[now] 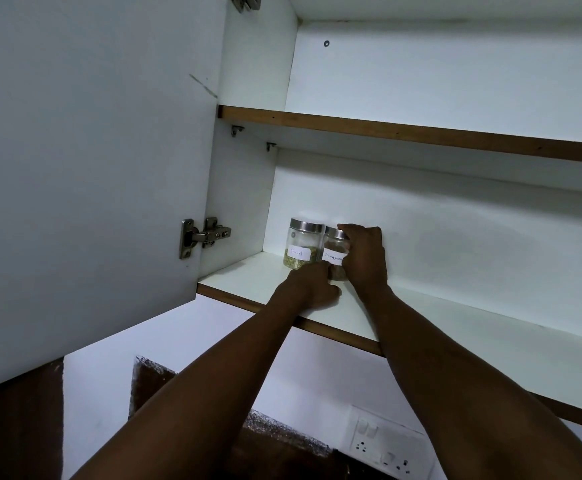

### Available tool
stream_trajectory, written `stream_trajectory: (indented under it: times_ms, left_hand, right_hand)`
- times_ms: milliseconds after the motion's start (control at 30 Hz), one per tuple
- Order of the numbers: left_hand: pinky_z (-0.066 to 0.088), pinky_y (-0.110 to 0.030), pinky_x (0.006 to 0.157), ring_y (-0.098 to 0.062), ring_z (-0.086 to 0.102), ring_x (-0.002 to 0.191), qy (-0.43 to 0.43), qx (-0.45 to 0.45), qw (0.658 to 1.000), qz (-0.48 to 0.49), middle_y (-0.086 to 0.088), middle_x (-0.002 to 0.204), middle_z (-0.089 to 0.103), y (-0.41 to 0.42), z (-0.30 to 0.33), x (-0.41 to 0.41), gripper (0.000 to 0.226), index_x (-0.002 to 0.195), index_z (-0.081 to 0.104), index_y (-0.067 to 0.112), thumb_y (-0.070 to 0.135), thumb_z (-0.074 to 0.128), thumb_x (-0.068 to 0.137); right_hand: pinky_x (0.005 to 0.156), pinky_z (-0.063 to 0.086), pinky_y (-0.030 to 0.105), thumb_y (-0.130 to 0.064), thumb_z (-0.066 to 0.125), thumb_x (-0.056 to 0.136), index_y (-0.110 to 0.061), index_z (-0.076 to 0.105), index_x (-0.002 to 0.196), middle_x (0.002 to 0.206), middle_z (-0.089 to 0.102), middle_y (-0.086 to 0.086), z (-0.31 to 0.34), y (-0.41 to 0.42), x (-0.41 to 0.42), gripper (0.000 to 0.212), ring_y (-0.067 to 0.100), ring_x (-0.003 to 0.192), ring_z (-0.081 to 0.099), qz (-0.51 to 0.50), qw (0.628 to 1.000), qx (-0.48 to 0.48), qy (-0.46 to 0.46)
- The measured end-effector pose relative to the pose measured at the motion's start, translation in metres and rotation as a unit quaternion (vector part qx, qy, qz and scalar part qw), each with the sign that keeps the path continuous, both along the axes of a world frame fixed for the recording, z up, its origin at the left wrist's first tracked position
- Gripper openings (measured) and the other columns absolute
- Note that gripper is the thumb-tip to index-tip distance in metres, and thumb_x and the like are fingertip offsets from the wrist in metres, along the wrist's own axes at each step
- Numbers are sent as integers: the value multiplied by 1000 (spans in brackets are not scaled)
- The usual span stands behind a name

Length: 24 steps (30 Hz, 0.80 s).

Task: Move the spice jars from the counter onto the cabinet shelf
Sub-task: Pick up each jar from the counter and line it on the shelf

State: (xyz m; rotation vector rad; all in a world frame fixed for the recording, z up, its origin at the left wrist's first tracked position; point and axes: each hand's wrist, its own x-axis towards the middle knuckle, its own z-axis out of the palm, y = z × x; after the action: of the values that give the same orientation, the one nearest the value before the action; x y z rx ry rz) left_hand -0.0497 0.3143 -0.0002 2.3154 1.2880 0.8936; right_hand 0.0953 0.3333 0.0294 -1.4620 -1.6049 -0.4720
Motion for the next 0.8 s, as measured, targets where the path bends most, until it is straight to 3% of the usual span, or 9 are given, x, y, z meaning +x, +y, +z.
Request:
stream_trajectory:
  times_ms: [267,433,533,633,733,800]
  left_hand:
    - [51,-40,108,-27,61,128,2,14,1000,-10,-5,138,65,0,0,-2,52,138,57,16,31,67,89]
    - [52,-39,106,-28,62,125,3,20,1000,-9,-8,136,65,1,1,-1,50,135,57,13,30,68,90]
    - [54,-41,106,-27,63,123,-12,35,999,-15,-9,133,67,1,1,-2,47,134,59,9,21,66,89]
    - [55,-40,103,-28,67,118,-16,70,997,-8,-13,125,71,1,1,-2,38,125,67,3,11,63,88]
    - [57,-38,99,-29,68,116,10,90,996,4,-15,124,72,-4,6,-4,37,121,70,2,11,62,87]
    - [55,-32,87,-33,70,110,32,92,995,17,-18,116,74,-14,7,-3,29,112,72,1,12,61,88]
  right_hand:
    - [95,50,41,-2,66,84,-11,65,136,124,72,5,-1,-5,0,53,29,117,55,11,999,26,-45]
    - [104,48,37,3,59,85,-14,59,143,133,67,7,-4,-6,1,60,26,130,51,19,999,15,-26]
    - [106,48,35,-7,51,92,-17,57,146,142,61,5,-4,-6,0,55,22,134,48,29,999,12,-23]
    - [107,49,41,10,60,72,-11,56,146,150,57,5,2,-10,-5,77,27,137,49,1,997,22,-68]
    - [100,53,43,8,65,68,-7,61,140,135,66,13,7,-28,-19,73,34,124,61,-14,996,62,-65]
    - [96,53,43,4,63,72,-7,66,133,121,69,15,6,-52,-27,62,36,113,65,-13,997,60,-53]
